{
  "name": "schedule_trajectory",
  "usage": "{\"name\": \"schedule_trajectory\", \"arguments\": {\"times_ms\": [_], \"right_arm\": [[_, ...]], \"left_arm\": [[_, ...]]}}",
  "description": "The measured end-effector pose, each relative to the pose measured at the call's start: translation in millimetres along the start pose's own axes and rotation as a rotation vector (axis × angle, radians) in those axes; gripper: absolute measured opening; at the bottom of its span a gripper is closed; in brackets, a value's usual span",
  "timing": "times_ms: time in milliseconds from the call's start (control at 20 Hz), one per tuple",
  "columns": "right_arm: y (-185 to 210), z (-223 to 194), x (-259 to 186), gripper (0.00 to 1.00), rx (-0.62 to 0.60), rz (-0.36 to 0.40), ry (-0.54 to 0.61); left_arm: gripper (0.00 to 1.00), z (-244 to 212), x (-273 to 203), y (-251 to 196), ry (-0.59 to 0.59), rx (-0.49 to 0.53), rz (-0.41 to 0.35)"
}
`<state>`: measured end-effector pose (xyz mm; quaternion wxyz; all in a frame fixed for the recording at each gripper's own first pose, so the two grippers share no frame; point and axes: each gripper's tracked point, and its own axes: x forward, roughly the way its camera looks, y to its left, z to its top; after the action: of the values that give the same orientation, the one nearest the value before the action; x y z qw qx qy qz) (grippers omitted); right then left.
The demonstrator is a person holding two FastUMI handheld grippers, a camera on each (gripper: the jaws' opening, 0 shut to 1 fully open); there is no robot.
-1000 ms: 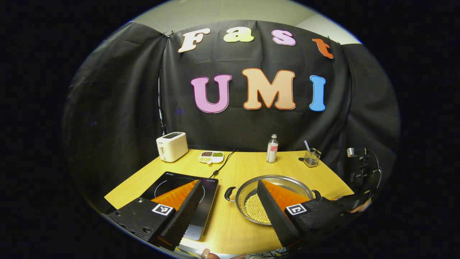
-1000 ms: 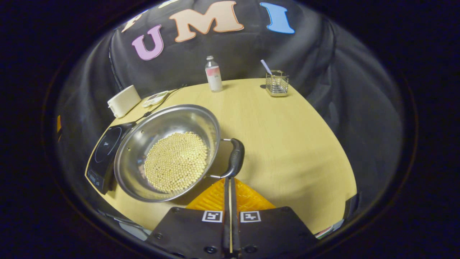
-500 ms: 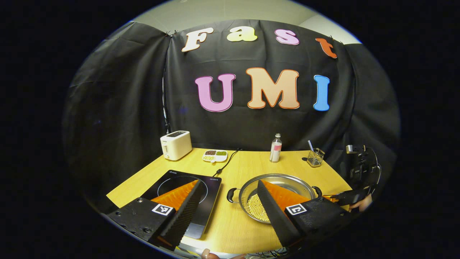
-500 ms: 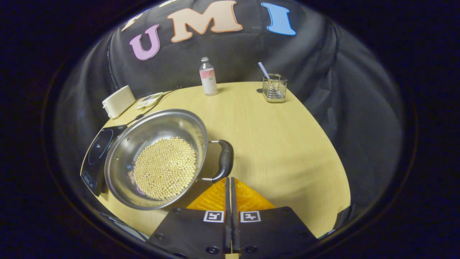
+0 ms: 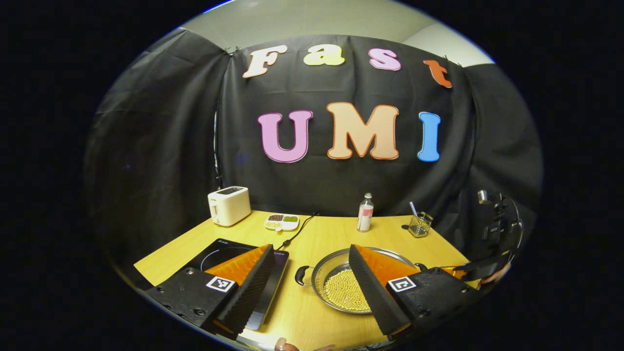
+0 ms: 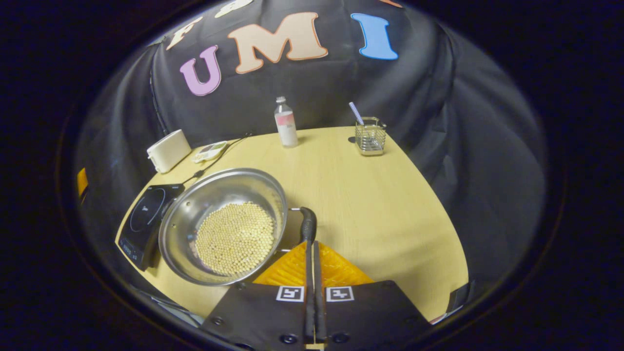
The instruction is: First push the handle of the pot to place it horizontally, then grasp the pot with both hands and set it on the induction cooktop.
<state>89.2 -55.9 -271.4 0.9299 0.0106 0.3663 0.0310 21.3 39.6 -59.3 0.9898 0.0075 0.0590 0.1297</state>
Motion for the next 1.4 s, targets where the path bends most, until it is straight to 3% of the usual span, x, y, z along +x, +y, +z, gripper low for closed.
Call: {"name": "schedule_trajectory", "arguments": {"times_ms": [100, 150, 200, 250, 350, 450, 550, 700, 750, 1050, 1400], "right_arm": [[7.9, 5.6, -4.6, 0.09, 0.004, 0.008, -0.015], [8.2, 8.4, -6.6, 0.18, 0.004, 0.003, -0.021], [11.5, 11.3, -6.0, 0.19, 0.008, 0.003, -0.027], [15.2, 12.8, -3.5, 0.29, 0.015, 0.0, -0.028], [21.4, 15.8, 4.7, 0.65, 0.028, -0.007, -0.023], [23.4, 20.4, 10.7, 0.59, 0.029, -0.022, -0.026], [26.2, 21.4, 15.5, 0.81, 0.029, -0.033, -0.02], [25.8, 22.9, 22.2, 0.89, 0.031, -0.046, -0.004], [27.9, 20.9, 27.9, 0.99, 0.037, -0.046, 0.011], [21.6, 10.7, 52.4, 0.96, 0.07, -0.058, 0.105], [17.0, -5.9, 78.1, 0.96, 0.084, -0.054, 0.21]], "left_arm": [[0.98, -1.3, 11.4, -2.4, 0.003, 0.013, -0.029], [0.98, -4.9, 19.2, -3.0, 0.017, 0.006, -0.045], [0.98, -11.6, 27.2, -1.9, 0.031, -0.002, -0.059], [0.98, -15.3, 36.7, 0.8, 0.045, -0.008, -0.066], [0.98, -24.2, 52.5, 8.4, 0.08, -0.008, -0.077], [0.99, -27.7, 67.0, 17.9, 0.094, 0.0, -0.081], [0.99, -39.7, 82.8, 22.5, 0.129, -0.009, -0.097], [0.99, -66.2, 101.0, 21.8, 0.218, -0.051, -0.129], [0.99, -76.1, 107.7, 21.5, 0.252, -0.067, -0.14], [0.98, -128.6, 141.5, 11.4, 0.453, -0.141, -0.193], [0.98, -174.5, 156.3, 16.4, 0.619, -0.167, -0.18]]}}
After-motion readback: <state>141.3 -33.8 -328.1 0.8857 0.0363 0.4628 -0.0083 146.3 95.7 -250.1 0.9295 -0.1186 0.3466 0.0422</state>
